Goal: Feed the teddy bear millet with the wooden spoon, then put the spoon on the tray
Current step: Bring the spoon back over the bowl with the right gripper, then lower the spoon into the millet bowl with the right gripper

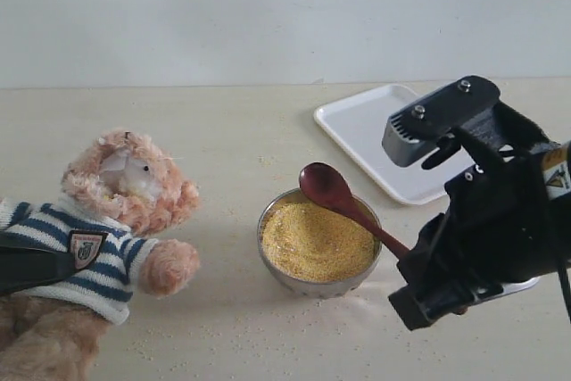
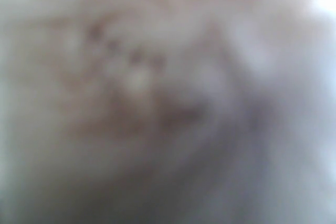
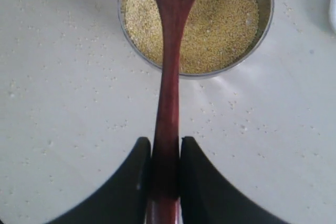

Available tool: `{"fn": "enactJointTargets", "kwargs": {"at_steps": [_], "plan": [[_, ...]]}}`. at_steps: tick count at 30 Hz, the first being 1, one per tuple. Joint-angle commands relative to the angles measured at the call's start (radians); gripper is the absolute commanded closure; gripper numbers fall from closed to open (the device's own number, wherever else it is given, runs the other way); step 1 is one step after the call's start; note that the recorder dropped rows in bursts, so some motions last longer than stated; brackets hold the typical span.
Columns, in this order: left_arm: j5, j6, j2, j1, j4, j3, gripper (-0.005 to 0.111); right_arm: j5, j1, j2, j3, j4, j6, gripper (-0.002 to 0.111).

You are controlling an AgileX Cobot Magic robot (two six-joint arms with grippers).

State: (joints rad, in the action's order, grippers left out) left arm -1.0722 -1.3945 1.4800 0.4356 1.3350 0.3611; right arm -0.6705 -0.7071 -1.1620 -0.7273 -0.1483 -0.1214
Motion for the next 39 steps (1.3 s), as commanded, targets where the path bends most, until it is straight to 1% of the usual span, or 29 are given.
{"fn": "enactJointTargets", "kwargs": {"at_steps": [1,4,7,9,17,25,30,34,39], "plan": [[-0.022,-0.005,-0.001,0.002,0.018,0.001,0.102,-0.025,-0.038,0.013,0.005,0.126,-0.015,0.108],[-0.022,-0.005,-0.001,0.002,0.018,0.001,0.102,-0.032,-0.093,0.013,0.005,0.29,0.061,0.108],[-0.022,-0.005,-0.001,0.002,0.018,0.001,0.102,-0.063,-0.144,0.01,-0.021,0.415,0.121,0.108],[-0.022,-0.005,-0.001,0.002,0.018,0.001,0.102,-0.094,-0.174,0.005,-0.047,0.475,0.121,0.108],[-0.022,-0.005,-0.001,0.002,0.018,0.001,0.102,-0.312,-0.279,-0.117,-0.166,0.728,0.172,0.108],[-0.022,-0.005,-0.001,0.002,0.018,0.001,0.102,-0.503,-0.392,-0.285,-0.182,0.995,0.243,0.108],[-0.022,-0.005,-0.001,0.002,0.018,0.001,0.102,-0.501,-0.429,-0.363,-0.182,1.055,0.274,0.108],[-0.022,-0.005,-0.001,0.002,0.018,0.001,0.102,-0.498,-0.429,-0.421,-0.182,1.112,0.299,0.108],[-0.022,-0.005,-0.001,0.002,0.018,0.001,0.102,-0.456,-0.429,-0.467,-0.182,1.128,0.299,0.108]]}}
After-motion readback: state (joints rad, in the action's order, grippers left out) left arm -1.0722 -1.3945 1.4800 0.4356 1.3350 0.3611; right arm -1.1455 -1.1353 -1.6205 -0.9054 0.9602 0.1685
